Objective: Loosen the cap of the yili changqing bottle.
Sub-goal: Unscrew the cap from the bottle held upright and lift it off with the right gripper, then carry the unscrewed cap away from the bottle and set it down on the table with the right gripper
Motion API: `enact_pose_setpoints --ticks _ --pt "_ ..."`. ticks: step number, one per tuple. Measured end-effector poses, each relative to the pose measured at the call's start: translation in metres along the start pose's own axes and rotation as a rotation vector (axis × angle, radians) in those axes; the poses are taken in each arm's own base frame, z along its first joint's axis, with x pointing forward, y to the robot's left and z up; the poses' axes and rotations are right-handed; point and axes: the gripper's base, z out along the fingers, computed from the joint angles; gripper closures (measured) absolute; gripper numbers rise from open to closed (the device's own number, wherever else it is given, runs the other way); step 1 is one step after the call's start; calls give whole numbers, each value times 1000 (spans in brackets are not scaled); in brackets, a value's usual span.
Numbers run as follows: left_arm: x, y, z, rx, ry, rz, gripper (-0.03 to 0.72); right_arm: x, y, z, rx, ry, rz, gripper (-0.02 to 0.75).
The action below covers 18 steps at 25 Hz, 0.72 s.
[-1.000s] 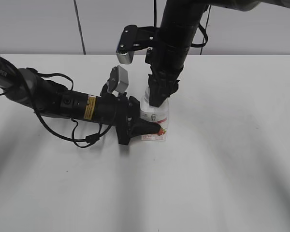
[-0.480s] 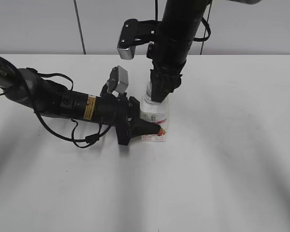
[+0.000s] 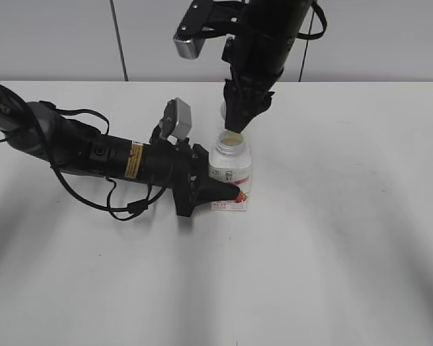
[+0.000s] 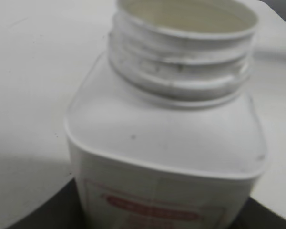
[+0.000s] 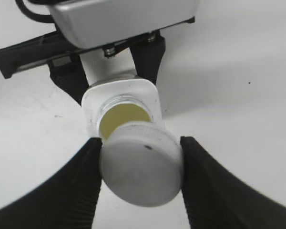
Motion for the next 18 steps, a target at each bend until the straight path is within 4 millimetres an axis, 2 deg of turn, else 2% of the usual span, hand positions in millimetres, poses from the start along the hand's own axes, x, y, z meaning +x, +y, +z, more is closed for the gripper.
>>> enact_pose_setpoints --ticks 6,12,15,18 --pt "0 0 0 1 -1 -21 323 -5 -6 -13 51 -19 200 342" --pt "0 0 0 1 0 -21 323 -2 -8 -15 68 -12 403 343" --pt "0 0 0 1 0 -21 323 5 -14 -16 71 -16 525 343" --pt "0 0 0 2 1 -20 323 23 -28 -20 84 -19 664 345"
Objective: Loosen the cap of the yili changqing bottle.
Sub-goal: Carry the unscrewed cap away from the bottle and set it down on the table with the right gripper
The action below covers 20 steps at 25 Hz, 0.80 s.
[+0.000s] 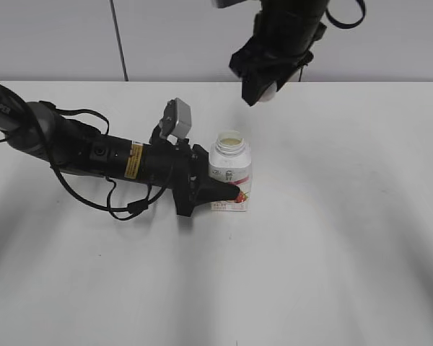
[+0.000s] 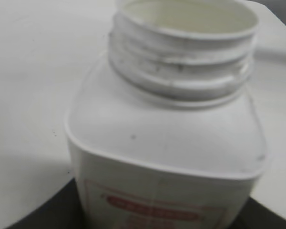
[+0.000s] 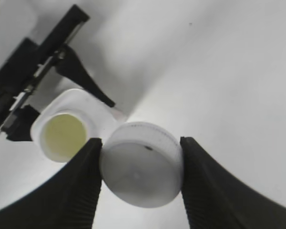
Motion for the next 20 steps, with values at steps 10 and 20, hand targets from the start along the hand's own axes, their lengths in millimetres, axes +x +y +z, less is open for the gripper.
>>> enact_pose_setpoints --ticks 10,20 --pt "0 0 0 1 0 -8 323 40 -87 12 54 -46 351 349" --pt "0 0 0 0 -3 -20 323 103 -112 44 66 -79 560 349"
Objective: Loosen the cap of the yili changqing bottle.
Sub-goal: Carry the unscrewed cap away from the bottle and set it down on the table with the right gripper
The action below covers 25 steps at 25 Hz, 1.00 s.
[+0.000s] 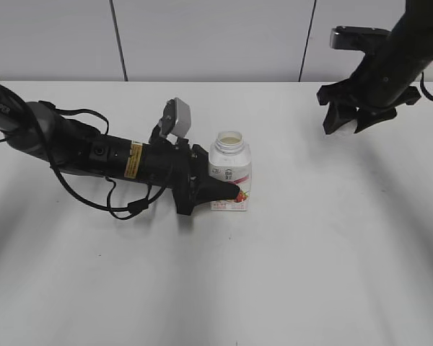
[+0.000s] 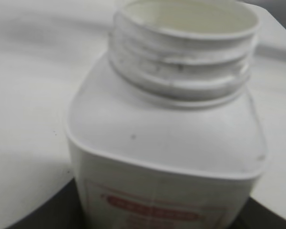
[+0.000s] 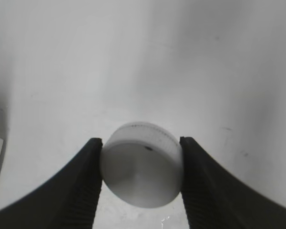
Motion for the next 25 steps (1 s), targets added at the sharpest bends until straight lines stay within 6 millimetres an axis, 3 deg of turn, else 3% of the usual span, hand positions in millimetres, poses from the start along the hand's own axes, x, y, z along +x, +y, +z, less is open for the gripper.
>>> enact_pose_setpoints --ticks 12,17,25 --pt "-1 0 0 -4 -6 -8 323 60 -53 16 71 19 224 349" --pt "-1 0 0 -4 -6 -8 324 64 -68 14 90 19 275 349" --pt "-1 0 0 -4 -6 -8 324 72 -73 22 116 102 261 350"
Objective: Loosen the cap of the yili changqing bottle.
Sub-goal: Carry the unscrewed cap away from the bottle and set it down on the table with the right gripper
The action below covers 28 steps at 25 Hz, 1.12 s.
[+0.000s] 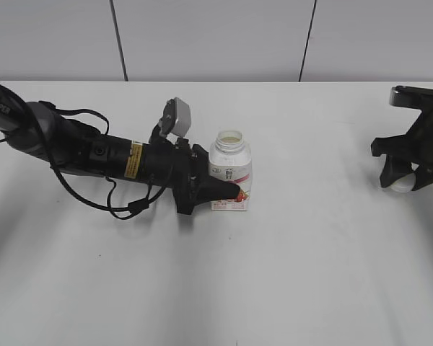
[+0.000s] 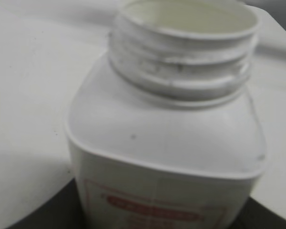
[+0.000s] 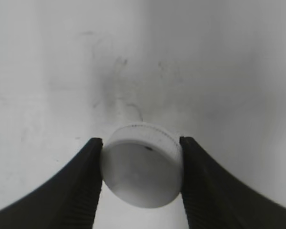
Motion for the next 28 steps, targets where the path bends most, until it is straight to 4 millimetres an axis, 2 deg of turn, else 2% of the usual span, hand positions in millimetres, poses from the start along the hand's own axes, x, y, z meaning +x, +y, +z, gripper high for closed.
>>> enact_pose_setpoints --ticks 3,28 --pt "0 0 0 0 0 -1 324 2 -1 5 5 27 -5 350" --pt "0 0 0 0 0 -1 324 3 0 6 -10 40 17 350"
